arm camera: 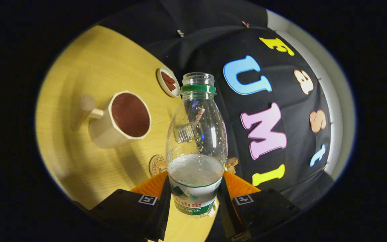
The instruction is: Take the bottle from table, then pour the juice into the cup, finally place the bottle on the coaster
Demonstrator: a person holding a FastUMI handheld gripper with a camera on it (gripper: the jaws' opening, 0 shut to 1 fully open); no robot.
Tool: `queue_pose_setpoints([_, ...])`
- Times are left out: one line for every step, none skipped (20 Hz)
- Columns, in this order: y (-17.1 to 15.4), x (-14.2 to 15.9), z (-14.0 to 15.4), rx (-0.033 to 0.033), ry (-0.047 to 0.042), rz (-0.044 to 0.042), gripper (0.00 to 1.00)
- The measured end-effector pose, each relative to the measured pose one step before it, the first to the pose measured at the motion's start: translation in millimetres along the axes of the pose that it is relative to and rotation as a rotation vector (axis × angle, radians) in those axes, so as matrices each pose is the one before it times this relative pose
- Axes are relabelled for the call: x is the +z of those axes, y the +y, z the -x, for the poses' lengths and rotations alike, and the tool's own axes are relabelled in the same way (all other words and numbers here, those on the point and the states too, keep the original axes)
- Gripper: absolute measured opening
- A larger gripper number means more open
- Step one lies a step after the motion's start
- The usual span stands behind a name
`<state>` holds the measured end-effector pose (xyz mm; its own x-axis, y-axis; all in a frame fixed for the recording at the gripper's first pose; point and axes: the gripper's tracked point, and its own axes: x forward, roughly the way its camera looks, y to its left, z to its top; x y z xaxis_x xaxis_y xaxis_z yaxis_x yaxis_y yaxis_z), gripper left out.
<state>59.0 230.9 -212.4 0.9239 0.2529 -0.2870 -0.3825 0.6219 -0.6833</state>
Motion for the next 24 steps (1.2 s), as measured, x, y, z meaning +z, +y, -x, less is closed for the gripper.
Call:
queue_pose_setpoints([1.64,2.87,-0.28,0.00961,-0.0073,-0.05543,0.67])
queue_pose_setpoints([0.89,1.37,3.55,0.01332,-0.01299,-0.05086,0.67])
queue_pose_setpoints([2.25,5.93,-2.31,0.02017,-0.02203,-0.05345,0.68])
queue_pose_setpoints([-0.8,2.65,0.58,0.01096,-0.01836,-0.03946,0.68])
queue_pose_setpoints([-3.43,-5.67,1.59,0.00595,-0.01224,-0.03572,0.68])
queue_pose_setpoints([-4.19,0.51,-0.31,0.00236,-0.00924,-0.04246,0.68])
queue_pose_setpoints([-5.14,1.48,-1.22,0.00311,-0.00748,-0.05076,0.68])
queue_pose_setpoints([-4.36,1.13,-0.11,0.00134,-0.00726,-0.05265,0.68])
queue_pose_setpoints([-3.96,1.66,-0.36,-0.00156,-0.00677,-0.05042,0.68])
queue_pose_setpoints([-5.73,1.45,-0.3,-0.00452,-0.0049,-0.04737,0.68])
queue_pose_setpoints([-5.06,2.38,-1.4,0.00045,-0.0093,-0.04701,0.68])
queue_pose_setpoints([-4.18,4.46,-0.93,0.00376,-0.01547,-0.04274,0.68])
queue_pose_setpoints([-3.58,4.13,-1.67,0.00214,-0.01648,-0.03833,0.68])
queue_pose_setpoints([-3.68,4.5,-1.61,0.00195,-0.01741,-0.03246,0.68])
queue_pose_setpoints([-2.84,5.18,-2.6,0.00525,-0.0188,-0.0344,0.68])
queue_pose_setpoints([-2.8,3.8,-2.2,0.00144,-0.01563,-0.02955,0.68])
queue_pose_setpoints([-3.87,3.59,-2.82,-0.00182,-0.01633,-0.03158,0.69])
queue_pose_setpoints([-4.45,2.75,-3.78,-0.00444,-0.01522,-0.02889,0.69])
queue_pose_setpoints([-3.52,0.56,-4.56,-0.00376,-0.01007,-0.03192,0.69])
queue_pose_setpoints([-3.83,-0.2,-4.56,-0.00544,-0.0068,-0.03528,0.71])
queue_pose_setpoints([-2.02,-1.26,-3.44,0.00054,-0.00729,-0.04106,0.71])
queue_pose_setpoints([-1.48,-1.04,-3.52,0.00662,-0.01033,-0.04042,0.71])
queue_pose_setpoints([-0.54,0.12,-4.93,0.00758,-0.01206,-0.03562,0.72])
queue_pose_setpoints([-1.71,-1.38,-4.69,0.00866,-0.00835,-0.03362,0.72])
